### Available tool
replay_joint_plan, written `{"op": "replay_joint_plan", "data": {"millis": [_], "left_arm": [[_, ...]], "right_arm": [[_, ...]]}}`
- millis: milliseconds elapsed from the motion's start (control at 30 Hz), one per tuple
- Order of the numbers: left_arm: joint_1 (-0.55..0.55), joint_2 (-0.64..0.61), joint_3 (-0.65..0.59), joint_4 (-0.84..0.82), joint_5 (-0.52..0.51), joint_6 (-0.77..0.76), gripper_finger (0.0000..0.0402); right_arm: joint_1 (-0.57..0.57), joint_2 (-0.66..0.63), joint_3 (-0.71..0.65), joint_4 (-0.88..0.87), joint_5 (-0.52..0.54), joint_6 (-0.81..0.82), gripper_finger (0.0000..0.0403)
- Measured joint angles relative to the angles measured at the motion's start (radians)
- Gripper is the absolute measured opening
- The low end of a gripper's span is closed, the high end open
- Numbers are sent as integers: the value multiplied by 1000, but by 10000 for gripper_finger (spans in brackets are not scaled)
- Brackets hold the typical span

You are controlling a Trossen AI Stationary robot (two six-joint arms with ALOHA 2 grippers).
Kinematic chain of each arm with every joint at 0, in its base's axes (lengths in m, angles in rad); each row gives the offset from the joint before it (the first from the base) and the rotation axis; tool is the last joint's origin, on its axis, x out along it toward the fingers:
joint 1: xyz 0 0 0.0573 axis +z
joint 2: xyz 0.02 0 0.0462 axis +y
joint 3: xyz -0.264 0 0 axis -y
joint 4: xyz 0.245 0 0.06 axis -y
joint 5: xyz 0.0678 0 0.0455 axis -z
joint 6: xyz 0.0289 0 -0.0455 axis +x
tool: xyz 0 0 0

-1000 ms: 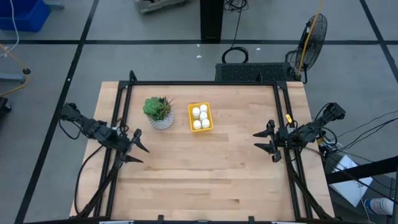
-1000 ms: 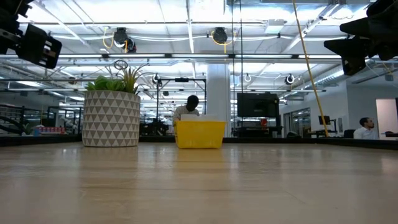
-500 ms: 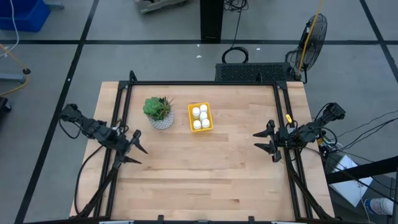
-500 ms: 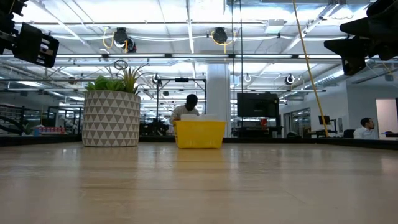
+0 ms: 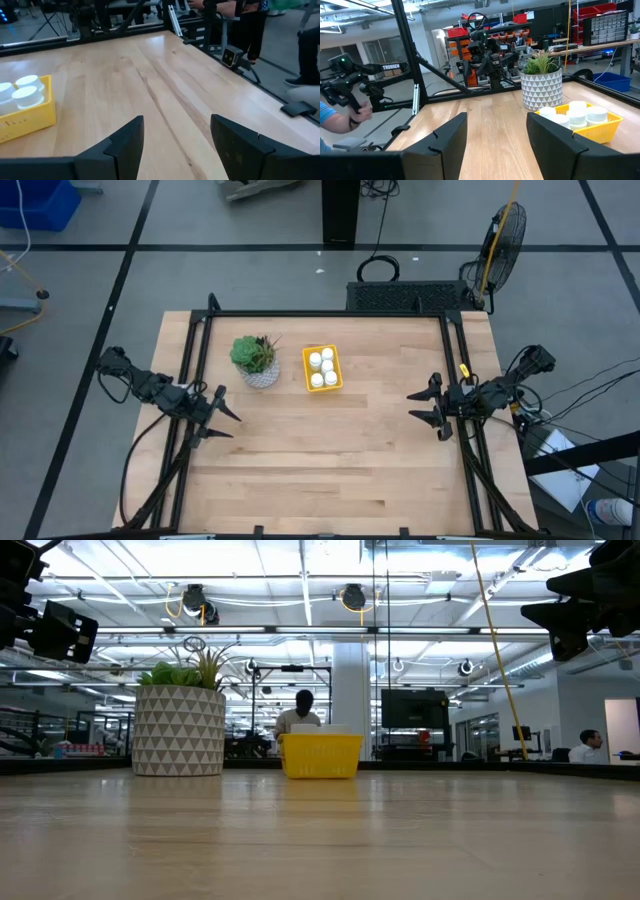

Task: Pick and place pill bottles into a basket
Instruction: Return to Home Position

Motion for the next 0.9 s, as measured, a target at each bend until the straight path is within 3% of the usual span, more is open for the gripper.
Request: {"op": "replay_joint_plan", "data": {"millis": [900], "left_arm": [[0,0,1,43,-1,-25,234]], "right_arm": [[0,0,0,0,0,0,196]]}}
